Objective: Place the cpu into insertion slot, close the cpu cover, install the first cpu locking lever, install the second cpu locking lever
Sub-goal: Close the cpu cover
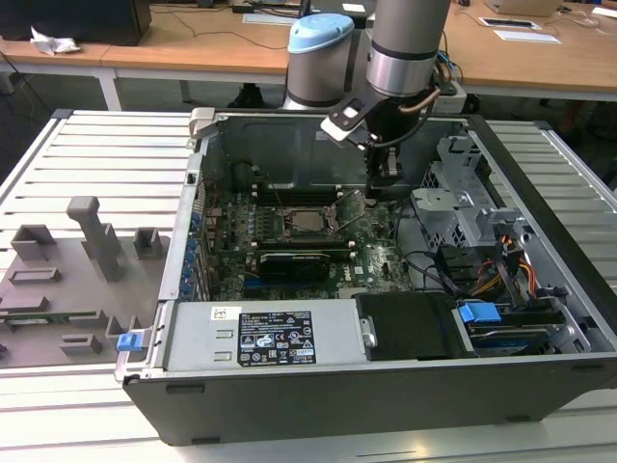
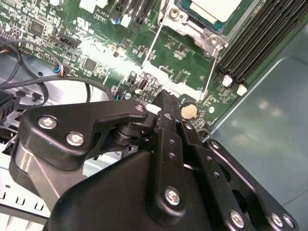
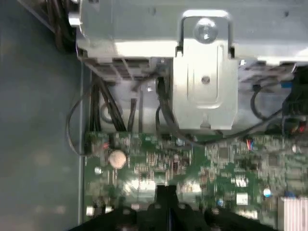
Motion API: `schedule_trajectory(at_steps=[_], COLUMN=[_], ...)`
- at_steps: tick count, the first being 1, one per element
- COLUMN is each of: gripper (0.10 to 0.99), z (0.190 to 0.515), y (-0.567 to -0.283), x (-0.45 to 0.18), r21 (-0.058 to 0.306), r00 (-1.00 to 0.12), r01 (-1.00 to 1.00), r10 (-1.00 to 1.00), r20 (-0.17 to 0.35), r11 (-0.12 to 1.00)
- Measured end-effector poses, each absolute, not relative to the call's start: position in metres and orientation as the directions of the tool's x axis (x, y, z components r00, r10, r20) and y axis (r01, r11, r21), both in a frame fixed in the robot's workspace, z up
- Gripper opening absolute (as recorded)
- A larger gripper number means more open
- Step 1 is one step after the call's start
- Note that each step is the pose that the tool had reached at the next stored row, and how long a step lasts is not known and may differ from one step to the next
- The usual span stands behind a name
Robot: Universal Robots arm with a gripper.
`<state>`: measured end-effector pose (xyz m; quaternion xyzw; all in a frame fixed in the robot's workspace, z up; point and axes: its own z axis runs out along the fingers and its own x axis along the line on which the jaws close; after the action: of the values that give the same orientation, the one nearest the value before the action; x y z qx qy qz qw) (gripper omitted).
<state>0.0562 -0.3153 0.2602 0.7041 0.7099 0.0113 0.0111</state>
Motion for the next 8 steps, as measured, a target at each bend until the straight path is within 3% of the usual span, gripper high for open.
schedule_trajectory(at_steps=[8], gripper=[0.106], z=[0.256], y=[-0.3151], x=[0.0607], r21=[0.032], r00=[-0.009], r01=[0.999], r10=[1.0], r20=[0.0], r11=[0.009])
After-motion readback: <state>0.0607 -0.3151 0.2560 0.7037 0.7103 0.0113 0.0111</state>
